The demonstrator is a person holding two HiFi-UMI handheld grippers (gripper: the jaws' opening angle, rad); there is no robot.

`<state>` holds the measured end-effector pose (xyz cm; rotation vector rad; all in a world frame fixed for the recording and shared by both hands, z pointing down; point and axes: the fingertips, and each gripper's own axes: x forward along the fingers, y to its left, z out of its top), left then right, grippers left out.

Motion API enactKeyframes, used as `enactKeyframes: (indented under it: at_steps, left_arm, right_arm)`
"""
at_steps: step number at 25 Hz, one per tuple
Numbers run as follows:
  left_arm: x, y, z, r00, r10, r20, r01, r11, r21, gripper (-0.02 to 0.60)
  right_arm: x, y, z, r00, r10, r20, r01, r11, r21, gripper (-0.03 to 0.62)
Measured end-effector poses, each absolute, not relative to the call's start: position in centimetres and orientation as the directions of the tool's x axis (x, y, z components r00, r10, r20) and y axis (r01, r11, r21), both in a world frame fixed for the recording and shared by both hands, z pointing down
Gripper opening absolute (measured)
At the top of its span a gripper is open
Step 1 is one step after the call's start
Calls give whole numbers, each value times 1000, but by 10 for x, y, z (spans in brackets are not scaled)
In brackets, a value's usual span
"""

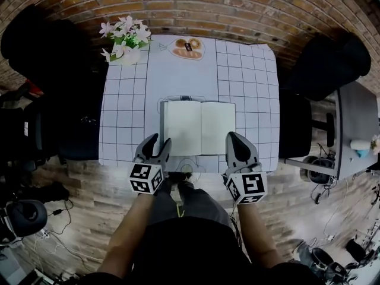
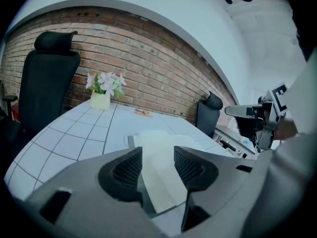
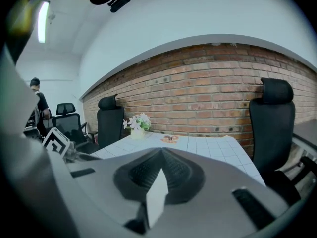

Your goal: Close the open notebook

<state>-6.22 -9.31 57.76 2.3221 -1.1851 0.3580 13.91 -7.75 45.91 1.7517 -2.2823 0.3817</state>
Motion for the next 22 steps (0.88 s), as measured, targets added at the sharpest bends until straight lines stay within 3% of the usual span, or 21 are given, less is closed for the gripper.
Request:
enactKeyframes:
  at_steps: [2,5,14,22]
  left_arm:
    - [-58,-94,591,578,-654,488,-815,-488,312,260]
    - [-51,-95,609,549,-624,556,-831,-480,282,293]
    - [-54,-78,648,488,-557,672,-869,-385,312,299]
    - [-54,-76,649,492,-560,667,-870,-356,343,300]
  right_arm:
    - [151,-76,473,-223,-902,370,-974,219,-55,14]
    - [166,-75,491,-193,-895,402,-980,192,-42,14]
    - [202,-67,566,-142,-829,541,-987,161,-12,14]
    - [223,-63,619,-135,-766,629,-991,95,-97,14]
